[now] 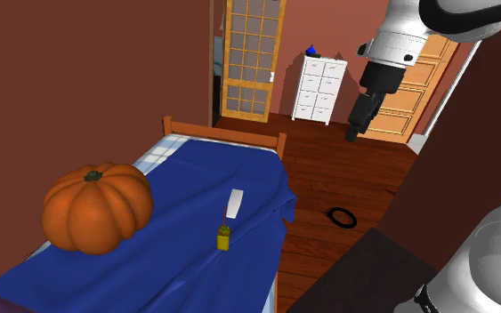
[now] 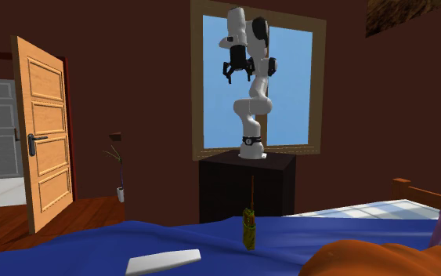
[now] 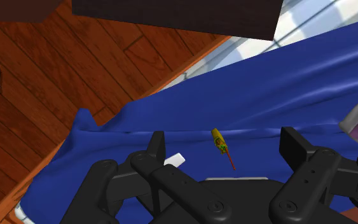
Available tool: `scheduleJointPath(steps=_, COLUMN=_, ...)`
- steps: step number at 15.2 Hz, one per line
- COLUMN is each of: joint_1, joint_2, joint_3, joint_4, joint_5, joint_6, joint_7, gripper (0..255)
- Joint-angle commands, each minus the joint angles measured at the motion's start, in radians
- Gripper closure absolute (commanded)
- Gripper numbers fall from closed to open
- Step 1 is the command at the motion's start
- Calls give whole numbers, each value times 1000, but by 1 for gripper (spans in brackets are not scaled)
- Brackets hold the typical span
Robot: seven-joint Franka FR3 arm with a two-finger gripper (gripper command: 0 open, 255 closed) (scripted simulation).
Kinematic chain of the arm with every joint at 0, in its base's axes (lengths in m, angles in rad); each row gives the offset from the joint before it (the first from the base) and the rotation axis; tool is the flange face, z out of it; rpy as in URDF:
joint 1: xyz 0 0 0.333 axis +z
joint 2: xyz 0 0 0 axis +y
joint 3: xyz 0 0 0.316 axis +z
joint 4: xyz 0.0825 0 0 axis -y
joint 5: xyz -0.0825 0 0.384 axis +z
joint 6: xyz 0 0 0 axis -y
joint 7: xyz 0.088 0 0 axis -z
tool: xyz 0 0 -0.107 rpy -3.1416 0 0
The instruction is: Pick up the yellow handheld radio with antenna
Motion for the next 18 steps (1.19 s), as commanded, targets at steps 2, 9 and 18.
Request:
scheduleJointPath(steps=2, joint_1=1, joint_2=22, joint_3=11, joint_4=-11, joint_5=5, joint_6=31, joint_7=9, gripper=0)
scheduleJointPath(steps=9, joint_1=6, joint_2=209, joint_3=85, joint_4=-53, joint_5=28, joint_6=247, joint_7=77, gripper=0)
scheduleJointPath(steps=18, joint_1=3, joint_2=524, joint_3=170, joint_4=-8, joint_5=7, joint_6=497, joint_7=181, gripper=0)
